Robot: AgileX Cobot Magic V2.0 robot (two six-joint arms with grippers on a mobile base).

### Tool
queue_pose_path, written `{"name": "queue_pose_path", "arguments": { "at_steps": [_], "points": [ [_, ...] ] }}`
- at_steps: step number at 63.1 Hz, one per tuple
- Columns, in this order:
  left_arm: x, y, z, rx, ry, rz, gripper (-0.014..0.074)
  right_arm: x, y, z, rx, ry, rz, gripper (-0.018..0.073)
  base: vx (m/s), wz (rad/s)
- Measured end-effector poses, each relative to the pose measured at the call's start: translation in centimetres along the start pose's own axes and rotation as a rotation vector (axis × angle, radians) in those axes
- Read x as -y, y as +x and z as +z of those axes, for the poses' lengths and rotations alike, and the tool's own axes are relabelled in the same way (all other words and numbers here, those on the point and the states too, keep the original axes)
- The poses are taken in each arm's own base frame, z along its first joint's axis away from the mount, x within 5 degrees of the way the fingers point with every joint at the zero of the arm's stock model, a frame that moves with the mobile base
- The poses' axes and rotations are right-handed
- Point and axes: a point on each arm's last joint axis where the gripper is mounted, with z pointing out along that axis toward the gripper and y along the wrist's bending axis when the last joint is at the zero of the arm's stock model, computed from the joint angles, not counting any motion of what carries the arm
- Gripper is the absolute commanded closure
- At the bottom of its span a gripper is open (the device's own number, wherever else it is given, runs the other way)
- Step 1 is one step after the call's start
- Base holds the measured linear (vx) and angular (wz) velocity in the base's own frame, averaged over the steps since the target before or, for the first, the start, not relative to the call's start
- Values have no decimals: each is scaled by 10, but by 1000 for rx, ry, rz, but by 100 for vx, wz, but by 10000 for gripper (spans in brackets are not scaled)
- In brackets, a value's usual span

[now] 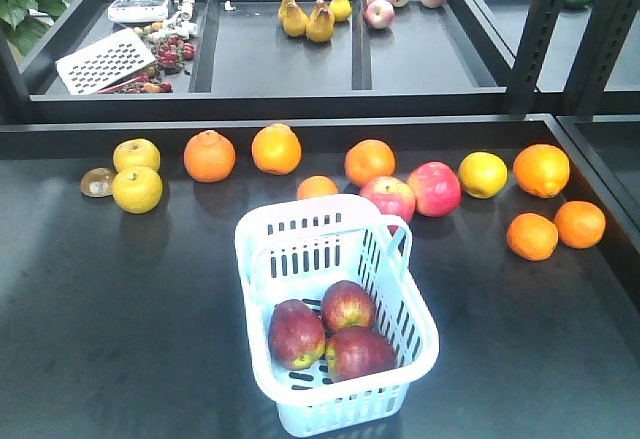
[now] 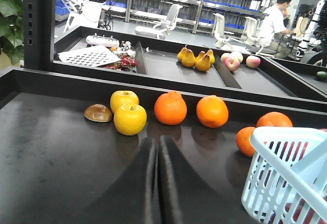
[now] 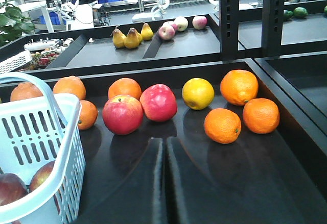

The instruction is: Pick three apples into basket with both arms

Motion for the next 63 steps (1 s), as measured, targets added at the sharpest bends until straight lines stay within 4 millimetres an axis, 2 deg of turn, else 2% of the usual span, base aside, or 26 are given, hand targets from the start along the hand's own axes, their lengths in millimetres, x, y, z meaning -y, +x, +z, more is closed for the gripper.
{"name": "queue_pose_path", "arguments": {
  "at_steps": [63],
  "points": [
    [0, 0, 0, 0, 0, 0, 603, 0, 0, 0, 0, 0, 0, 566, 0, 0]
  ]
}}
